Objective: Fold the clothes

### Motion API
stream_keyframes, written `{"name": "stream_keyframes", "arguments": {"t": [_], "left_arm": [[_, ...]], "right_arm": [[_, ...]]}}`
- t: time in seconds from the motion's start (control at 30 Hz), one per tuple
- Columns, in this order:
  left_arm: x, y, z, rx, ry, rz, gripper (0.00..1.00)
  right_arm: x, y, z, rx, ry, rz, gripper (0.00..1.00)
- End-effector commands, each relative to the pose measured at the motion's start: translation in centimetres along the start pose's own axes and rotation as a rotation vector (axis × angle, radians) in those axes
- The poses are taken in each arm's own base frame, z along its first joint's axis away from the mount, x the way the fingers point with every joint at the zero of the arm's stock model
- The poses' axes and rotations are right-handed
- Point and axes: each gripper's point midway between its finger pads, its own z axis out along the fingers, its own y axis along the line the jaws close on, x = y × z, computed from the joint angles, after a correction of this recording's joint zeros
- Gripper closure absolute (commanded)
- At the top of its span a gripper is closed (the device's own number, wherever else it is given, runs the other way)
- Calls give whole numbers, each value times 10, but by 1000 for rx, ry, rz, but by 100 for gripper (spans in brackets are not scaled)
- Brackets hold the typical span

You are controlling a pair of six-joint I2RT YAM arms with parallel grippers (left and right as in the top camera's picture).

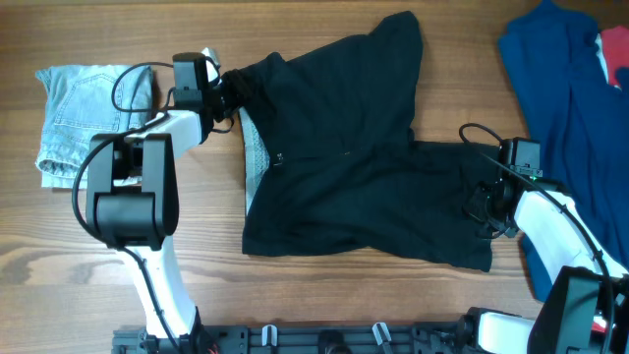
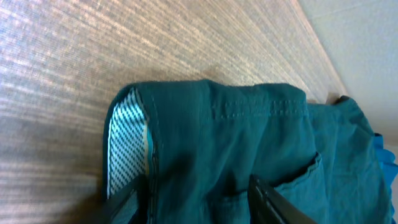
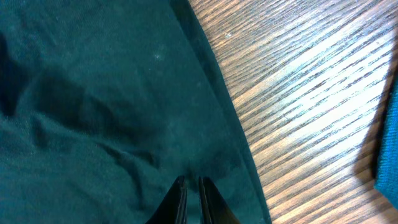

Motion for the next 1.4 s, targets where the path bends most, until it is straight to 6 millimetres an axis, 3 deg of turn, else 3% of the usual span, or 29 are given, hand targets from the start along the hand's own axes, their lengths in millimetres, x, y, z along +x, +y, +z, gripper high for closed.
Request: {"name": "stream_keyframes", "arguments": {"t": [0.0,0.07,0.13,0.17,0.27,0.37,0.47,0.73,0.77,0.83,0.87,0.93,0.97,1.07,1.17,1.27,1.37], "left_arm": [[8,17,16,-26,-5,6,52],[6,6,18,6,-26,31,68],[8,2,20,10,-23,38,94],[9,2,20,10,-22,38,96],[-10,10,14,0,-62,25,96],[-68,25,-11,2,-134,-40,96],[-103,30,-29,23,-174,-77,96],[-123,16,-36,74,-236,-35,96],[-124,16,-36,77,-238,-33,92],[-116,18,-34,71,-204,-45,53],[-111,22,-33,62,-178,-60,46],[-96,29,-33,52,-106,-82,10],[-81,35,-35,39,-35,-108,0],[-51,50,-51,-41,94,-179,0],[-34,26,-83,-54,176,-49,0],[-26,-6,-107,-68,188,41,0],[0,-20,-107,-116,248,100,0]], "right_arm": [[-8,0,-5,9,-31,-5,92],[-8,0,-5,10,-31,-5,92],[-8,0,-5,9,-31,-5,92],[-8,0,-5,9,-31,-4,92],[-8,0,-5,10,-30,-5,92],[-7,-1,-5,13,-25,-6,92],[-7,-1,-5,11,-27,-5,92],[-6,-1,-5,13,-22,-6,92],[-6,-1,-5,13,-22,-5,92],[-6,-1,-5,14,-21,-6,92],[-6,-1,-5,13,-22,-6,92],[-7,-1,-5,12,-26,-7,92],[-7,-1,-5,11,-26,-12,92],[-8,10,-6,-45,-27,-90,87],[-18,41,-15,-204,-50,-185,76],[-47,80,-50,-389,-112,-241,68],[-77,123,-94,-546,-182,-313,59]]}}
